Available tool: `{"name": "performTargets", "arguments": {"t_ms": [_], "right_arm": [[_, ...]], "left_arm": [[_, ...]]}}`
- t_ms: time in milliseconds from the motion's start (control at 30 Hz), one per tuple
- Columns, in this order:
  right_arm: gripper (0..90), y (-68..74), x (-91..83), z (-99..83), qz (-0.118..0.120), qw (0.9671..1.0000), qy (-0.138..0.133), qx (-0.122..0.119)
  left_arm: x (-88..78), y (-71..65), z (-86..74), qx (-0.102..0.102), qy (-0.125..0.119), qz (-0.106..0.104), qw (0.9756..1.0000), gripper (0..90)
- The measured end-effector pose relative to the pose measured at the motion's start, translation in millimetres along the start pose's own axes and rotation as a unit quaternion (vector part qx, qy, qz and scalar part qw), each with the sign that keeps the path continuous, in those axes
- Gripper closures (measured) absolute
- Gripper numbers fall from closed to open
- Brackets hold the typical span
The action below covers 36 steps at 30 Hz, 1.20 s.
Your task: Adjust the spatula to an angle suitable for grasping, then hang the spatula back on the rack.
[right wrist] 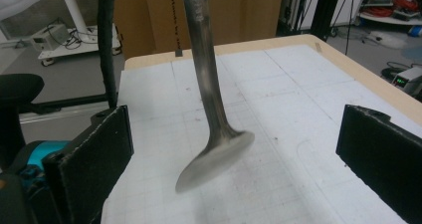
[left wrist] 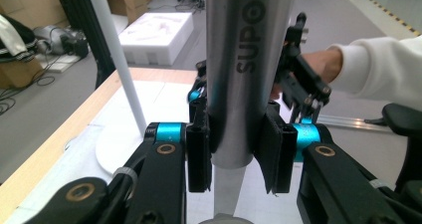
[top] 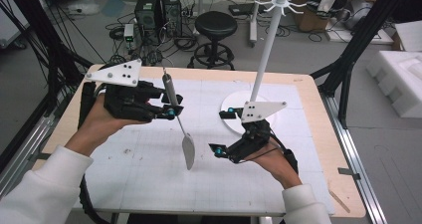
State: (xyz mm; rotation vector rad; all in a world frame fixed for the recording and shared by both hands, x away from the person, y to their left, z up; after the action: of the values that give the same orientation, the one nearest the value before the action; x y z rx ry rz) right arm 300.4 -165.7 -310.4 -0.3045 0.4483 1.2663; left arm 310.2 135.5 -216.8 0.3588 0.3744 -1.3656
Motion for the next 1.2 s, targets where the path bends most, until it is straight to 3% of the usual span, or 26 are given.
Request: {"name": "performTargets", "arguments": {"t_ms": [100,233,567,867,1200], "right_arm": [[0.3,-0.4,-7.9,-3.6,-0.006,1.0000,0.001,0.006],[0.3,-2.0,-17.0,-9.2,-0.015,0.9998,0.000,0.011],[0.3,-2.8,-22.2,-10.8,-0.020,0.9997,-0.002,0.015],[0.4,-4.1,-24.8,-7.9,-0.030,0.9994,-0.004,0.018],[0.4,-2.9,-31.8,8.5,-0.041,0.9990,-0.004,0.015]], "left_arm": [[-2.7,2.1,-1.0,-0.006,0.007,0.009,0.9999,68.8],[-4.5,2.8,-2.0,0.000,0.012,0.019,0.9998,68.9],[-4.6,3.5,-1.7,-0.003,0.018,0.024,0.9995,68.8],[-3.5,2.3,-1.0,-0.023,0.026,0.046,0.9983,68.8],[6.0,0.7,2.2,-0.055,0.042,0.079,0.9944,68.9]]}}
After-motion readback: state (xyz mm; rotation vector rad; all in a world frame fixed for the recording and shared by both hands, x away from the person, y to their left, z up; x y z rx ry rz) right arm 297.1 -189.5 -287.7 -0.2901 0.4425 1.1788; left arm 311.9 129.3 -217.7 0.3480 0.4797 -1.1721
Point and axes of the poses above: each handheld gripper's, and its own axes: x roughly forward along the jaws, z roughly out of its top, y roughly to its left, the point moved 1 cm from there along x, roughly forward along the jaws, and after that the axes turned 8 degrees about y, right-handed, at the moved point
